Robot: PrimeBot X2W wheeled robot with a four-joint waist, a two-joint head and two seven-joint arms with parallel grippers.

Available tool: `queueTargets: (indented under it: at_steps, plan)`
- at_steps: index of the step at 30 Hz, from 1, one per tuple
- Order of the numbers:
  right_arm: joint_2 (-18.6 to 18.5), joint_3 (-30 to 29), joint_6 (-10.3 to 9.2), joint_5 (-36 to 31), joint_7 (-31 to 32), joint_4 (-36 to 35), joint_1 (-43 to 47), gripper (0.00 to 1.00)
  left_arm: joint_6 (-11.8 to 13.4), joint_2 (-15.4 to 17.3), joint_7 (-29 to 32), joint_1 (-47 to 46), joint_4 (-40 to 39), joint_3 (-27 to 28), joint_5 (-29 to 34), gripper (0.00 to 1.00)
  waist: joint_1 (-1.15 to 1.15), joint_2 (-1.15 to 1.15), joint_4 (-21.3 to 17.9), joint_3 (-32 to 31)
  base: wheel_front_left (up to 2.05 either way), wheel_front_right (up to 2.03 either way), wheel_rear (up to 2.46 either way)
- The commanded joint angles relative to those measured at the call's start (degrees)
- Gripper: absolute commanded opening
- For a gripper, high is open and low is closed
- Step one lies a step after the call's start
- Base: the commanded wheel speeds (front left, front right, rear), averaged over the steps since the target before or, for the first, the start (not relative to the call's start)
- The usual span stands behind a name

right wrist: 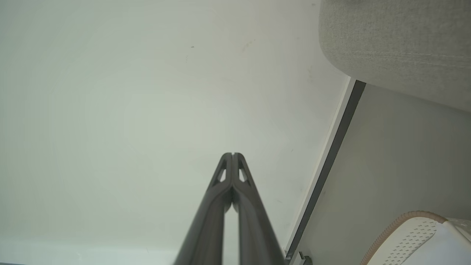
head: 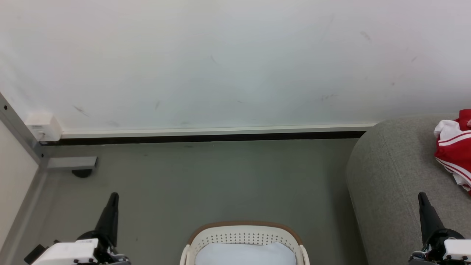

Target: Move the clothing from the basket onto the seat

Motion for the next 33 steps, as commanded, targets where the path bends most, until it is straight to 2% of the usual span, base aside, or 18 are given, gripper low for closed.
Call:
queueTargets:
  at_steps: [1, 33]
  plan:
    - [-0.3, 0.1, -0.14, 0.2, -0.2, -0.2, -0.5, 0.0, -0.3, 0.1, 0.2, -0.5, -0.2, 0.2, -0.7, 0.0, 0.0, 0.0, 0.0, 0.0, 0.0, 0.0, 0.0]
    - [-0.8, 0.6, -0.14, 0.8, -0.5, -0.2, -0.5, 0.0, -0.3, 0.1, 0.2, -0.5, -0.2, 0.2, -0.7, 0.0, 0.0, 0.0, 0.0, 0.0, 0.0, 0.0, 0.0]
